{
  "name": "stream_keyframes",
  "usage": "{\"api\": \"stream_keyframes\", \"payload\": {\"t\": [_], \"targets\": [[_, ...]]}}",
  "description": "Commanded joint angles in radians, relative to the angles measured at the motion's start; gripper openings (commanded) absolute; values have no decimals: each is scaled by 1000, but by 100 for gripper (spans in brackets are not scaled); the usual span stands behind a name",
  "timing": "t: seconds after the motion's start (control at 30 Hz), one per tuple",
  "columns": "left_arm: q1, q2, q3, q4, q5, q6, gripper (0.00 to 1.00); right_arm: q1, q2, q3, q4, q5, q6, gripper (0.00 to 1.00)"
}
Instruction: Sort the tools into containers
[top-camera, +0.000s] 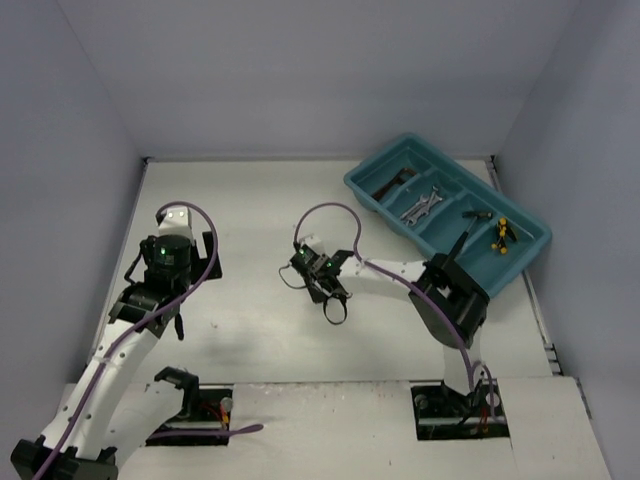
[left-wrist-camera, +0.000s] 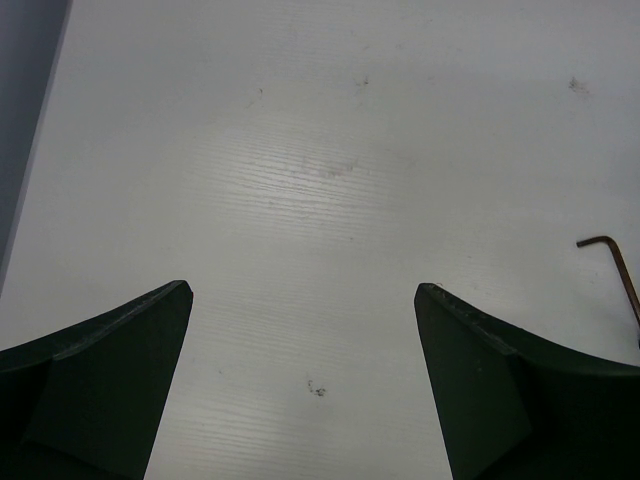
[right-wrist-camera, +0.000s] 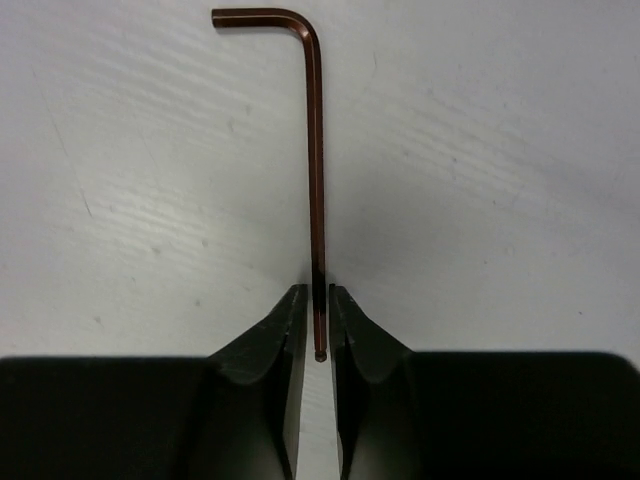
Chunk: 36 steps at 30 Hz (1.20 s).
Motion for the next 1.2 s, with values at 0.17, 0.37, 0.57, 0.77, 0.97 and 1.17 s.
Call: {"api": "stream_keyframes", "payload": {"t": [0.17,0.37,0.57,0.77,0.97,1.17], "targets": [[-9,3,5,48,-5,-7,90,-55,6,58,-63,-122,-40,23],[-9,5,7,48,-10,-4,91,-96,103,189,-99,-135,-96,23],[-10,10,6,48,-15,-3,91,-98,178,277,-139,-154,-117,19],[-9,8,7,48,-24,-1,90,-99,191,295,-168,-152,-120,0],[-9,11,6,48,-26,-1,90,-173,109,408,-170,-170,-97,0],[-10,8,7,47,-29,-1,90,-348,44,605,-168,-134,-42,0]]}}
